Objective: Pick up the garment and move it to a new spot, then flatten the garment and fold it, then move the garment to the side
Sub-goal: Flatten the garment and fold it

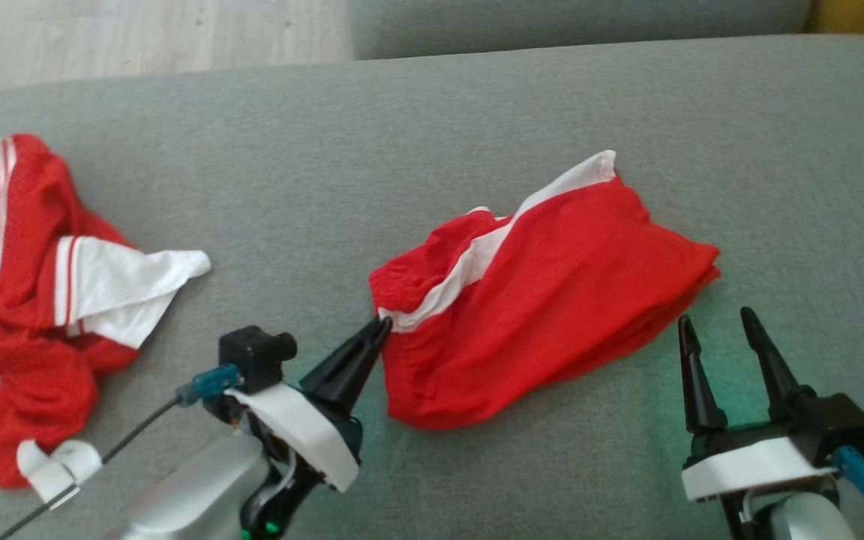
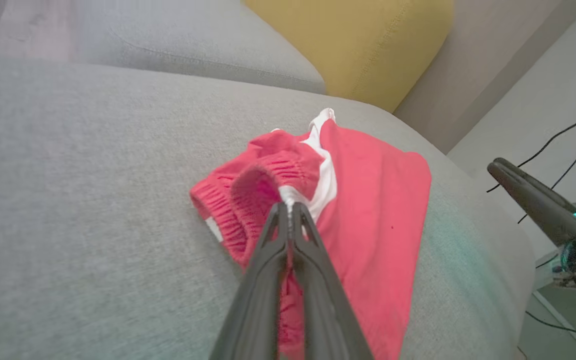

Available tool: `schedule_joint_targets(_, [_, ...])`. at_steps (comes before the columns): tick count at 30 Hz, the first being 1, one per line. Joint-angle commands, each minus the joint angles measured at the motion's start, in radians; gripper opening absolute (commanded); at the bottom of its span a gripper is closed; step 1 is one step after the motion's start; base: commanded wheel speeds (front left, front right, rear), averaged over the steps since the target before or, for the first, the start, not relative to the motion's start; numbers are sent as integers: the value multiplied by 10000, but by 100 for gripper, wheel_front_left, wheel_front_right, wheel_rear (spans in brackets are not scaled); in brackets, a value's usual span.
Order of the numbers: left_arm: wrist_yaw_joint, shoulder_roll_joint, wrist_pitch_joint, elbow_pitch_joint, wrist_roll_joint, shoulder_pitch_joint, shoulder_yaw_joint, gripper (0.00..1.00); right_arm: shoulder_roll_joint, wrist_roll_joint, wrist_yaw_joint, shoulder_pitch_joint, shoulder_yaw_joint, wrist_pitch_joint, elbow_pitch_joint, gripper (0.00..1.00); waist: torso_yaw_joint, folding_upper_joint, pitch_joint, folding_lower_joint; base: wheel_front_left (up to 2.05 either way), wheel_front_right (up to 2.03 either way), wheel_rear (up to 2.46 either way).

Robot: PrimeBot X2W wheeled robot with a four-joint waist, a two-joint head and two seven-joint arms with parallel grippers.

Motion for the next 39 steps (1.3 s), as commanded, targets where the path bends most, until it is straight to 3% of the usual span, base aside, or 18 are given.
schedule_joint_targets(1, [-57,415,-251,-288,169,-595,274,0,-100,-3,65,-258,191,-38,-403,100,170,0,-10,0,0,0,0])
schedule_joint_targets(5, [5,796,-567,-404,520,-765,474,0,-329,178,65,-725,1,-38,-419,100,586,0,109,0,0,0,0])
schedule_joint_targets(8, [339,979,-633,-485,638,-923,724,0,-716,429,65,-1287,-75,-38,-188,100,946,0,279,0,0,0,0])
schedule_joint_targets(13, [476,1116,-523,-688,777,-1341,842,0,-1987,1252,65,-2691,478,127,1209,100,1417,0,674,0,0,0,0])
schedule_joint_targets(22, [403,875,-656,-763,1292,-2089,846,0,-4453,4214,65,-5492,3549,2476,3125,100,2154,0,1390,0,0,0,0])
schedule_joint_targets(30, [290,336,-753,-395,1527,-2486,753,0,-5557,5620,65,-6669,5974,3116,4163,100,2662,0,1830,0,0,0,0])
schedule_joint_targets(31, [273,280,-764,-346,1540,-2516,748,0,-5627,5739,65,-6766,6207,3037,4220,85,2688,0,1851,0,0,0,0])
schedule_joint_targets(33, [238,209,-786,-246,1562,-2562,749,0,-5731,5974,65,-6940,6587,2844,4378,8,2722,0,1869,0,0,0,0])
schedule_joint_targets(34, [226,189,-797,-184,1573,-2572,762,0,-5767,6085,65,-7012,6783,2746,4444,0,2728,0,1857,0,0,0,0])
schedule_joint_targets(39, [201,238,-862,21,1732,-2586,1014,0,-5856,6430,65,-7441,7453,1792,4786,0,2590,0,1673,0,0,0,0])
